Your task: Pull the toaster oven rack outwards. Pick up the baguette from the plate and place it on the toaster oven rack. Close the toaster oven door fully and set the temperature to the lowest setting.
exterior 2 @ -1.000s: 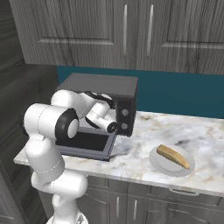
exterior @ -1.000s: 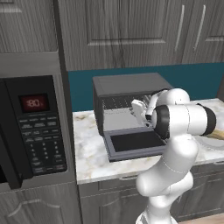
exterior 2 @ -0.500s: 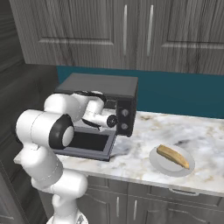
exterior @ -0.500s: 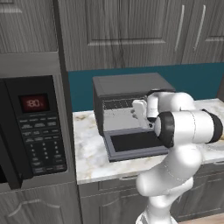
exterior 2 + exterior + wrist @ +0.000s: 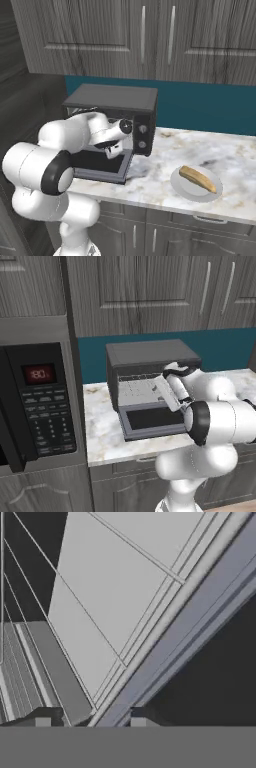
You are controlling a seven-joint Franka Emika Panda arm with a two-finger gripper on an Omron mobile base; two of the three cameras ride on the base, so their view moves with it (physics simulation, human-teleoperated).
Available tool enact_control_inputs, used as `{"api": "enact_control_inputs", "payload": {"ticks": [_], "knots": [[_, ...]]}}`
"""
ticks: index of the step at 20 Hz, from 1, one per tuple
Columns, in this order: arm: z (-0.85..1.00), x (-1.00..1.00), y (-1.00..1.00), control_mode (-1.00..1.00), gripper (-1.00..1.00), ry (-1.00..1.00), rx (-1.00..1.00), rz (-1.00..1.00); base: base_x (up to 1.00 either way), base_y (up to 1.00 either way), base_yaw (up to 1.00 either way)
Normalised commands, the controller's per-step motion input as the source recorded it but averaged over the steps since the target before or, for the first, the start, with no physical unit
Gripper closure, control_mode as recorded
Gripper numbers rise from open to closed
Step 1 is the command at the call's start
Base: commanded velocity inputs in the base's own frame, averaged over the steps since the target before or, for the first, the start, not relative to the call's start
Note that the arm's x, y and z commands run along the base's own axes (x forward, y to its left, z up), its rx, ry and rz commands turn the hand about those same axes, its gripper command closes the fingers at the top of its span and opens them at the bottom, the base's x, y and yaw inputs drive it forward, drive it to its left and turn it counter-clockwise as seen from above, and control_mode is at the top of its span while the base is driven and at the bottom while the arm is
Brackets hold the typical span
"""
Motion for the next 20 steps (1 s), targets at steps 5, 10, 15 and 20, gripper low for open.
{"api": "enact_control_inputs", "payload": {"ticks": [5,10,15,20], "knots": [[-1.00,-1.00,0.00,-1.00,1.00,0.45,-0.07,0.00,0.00,0.00,0.00],[-0.93,-1.00,0.00,-1.00,1.00,0.30,-0.02,0.01,0.00,0.00,0.00],[-0.44,-1.00,-0.03,-1.00,1.00,0.08,0.00,0.03,0.00,0.00,0.00],[0.17,-1.00,-0.13,-1.00,1.00,-0.03,0.00,0.05,0.00,0.00,0.00]]}}
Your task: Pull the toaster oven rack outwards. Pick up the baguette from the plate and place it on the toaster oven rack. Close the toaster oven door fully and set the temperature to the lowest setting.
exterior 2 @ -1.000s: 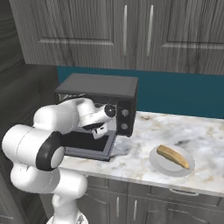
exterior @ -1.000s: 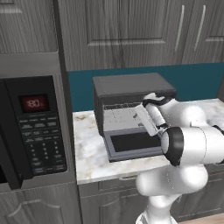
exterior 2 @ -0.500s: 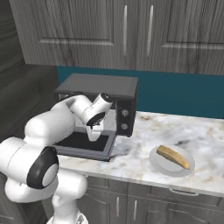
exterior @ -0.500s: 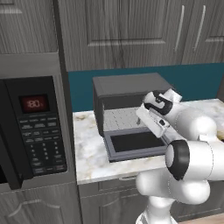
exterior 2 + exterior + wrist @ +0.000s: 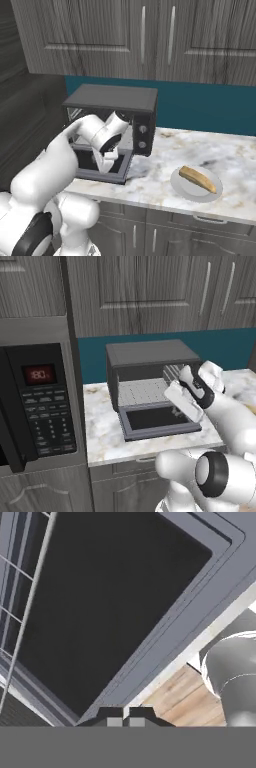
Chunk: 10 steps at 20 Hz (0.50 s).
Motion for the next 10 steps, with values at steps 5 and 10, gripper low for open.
{"api": "enact_control_inputs", "payload": {"ticks": [5,10], "knots": [[0.92,-1.00,-0.14,-1.00,1.00,0.00,0.00,0.00,0.00,0.00,0.00],[0.77,-0.83,-0.74,-1.00,1.00,0.14,-0.15,0.00,0.00,0.00,0.00]]}}
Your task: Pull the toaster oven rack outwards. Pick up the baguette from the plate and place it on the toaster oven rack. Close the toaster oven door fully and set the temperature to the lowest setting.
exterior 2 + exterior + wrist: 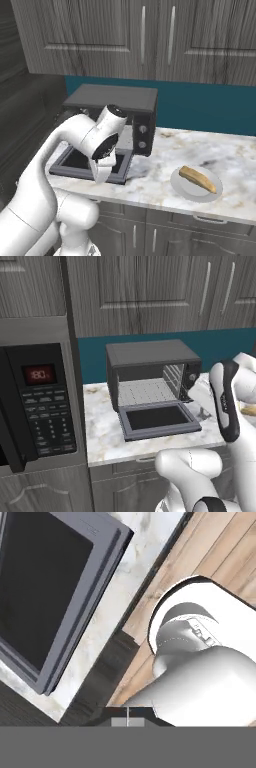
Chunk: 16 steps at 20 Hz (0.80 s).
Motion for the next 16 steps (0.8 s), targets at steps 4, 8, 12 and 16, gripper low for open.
{"api": "enact_control_inputs", "payload": {"ticks": [4,8,12,16], "knots": [[0.33,-0.33,-0.90,-1.00,1.00,0.06,-0.48,0.00,0.00,0.00,0.00],[0.12,0.00,-0.95,-1.00,1.00,0.12,-0.48,0.05,0.00,0.00,0.00],[0.00,0.00,-0.83,-1.00,1.00,0.09,-0.40,0.21,0.00,0.00,0.00],[-0.06,0.00,-0.82,-1.00,1.00,0.03,-0.07,0.43,0.00,0.00,0.00]]}}
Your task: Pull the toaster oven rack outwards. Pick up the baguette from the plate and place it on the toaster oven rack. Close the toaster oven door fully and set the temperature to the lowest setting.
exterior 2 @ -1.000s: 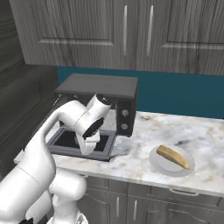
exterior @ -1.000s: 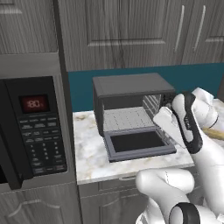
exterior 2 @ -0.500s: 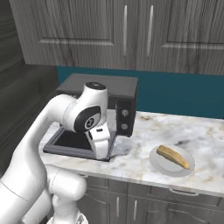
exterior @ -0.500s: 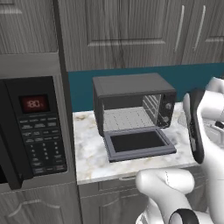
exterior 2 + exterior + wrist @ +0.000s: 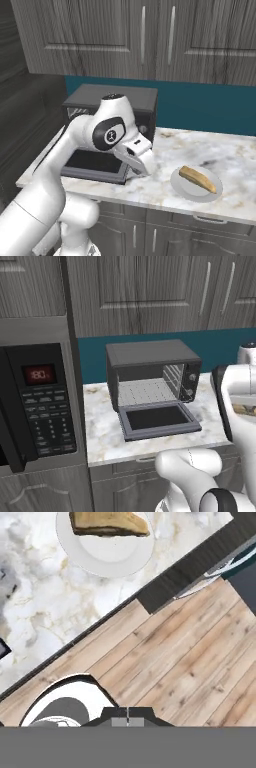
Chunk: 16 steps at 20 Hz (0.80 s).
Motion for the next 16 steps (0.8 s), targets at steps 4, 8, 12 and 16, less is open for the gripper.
{"api": "enact_control_inputs", "payload": {"ticks": [4,8,12,16], "knots": [[-0.23,0.00,-0.80,-1.00,1.00,0.03,-0.01,0.33,0.00,0.00,0.00],[-0.17,0.03,-0.63,-1.00,1.00,-0.01,0.00,0.06,0.00,0.00,0.00],[-0.09,0.22,-0.66,-1.00,1.00,0.00,0.00,0.10,0.00,0.00,0.00],[0.00,0.35,-0.51,-1.00,1.00,-0.01,0.01,0.15,0.00,0.00,0.00]]}}
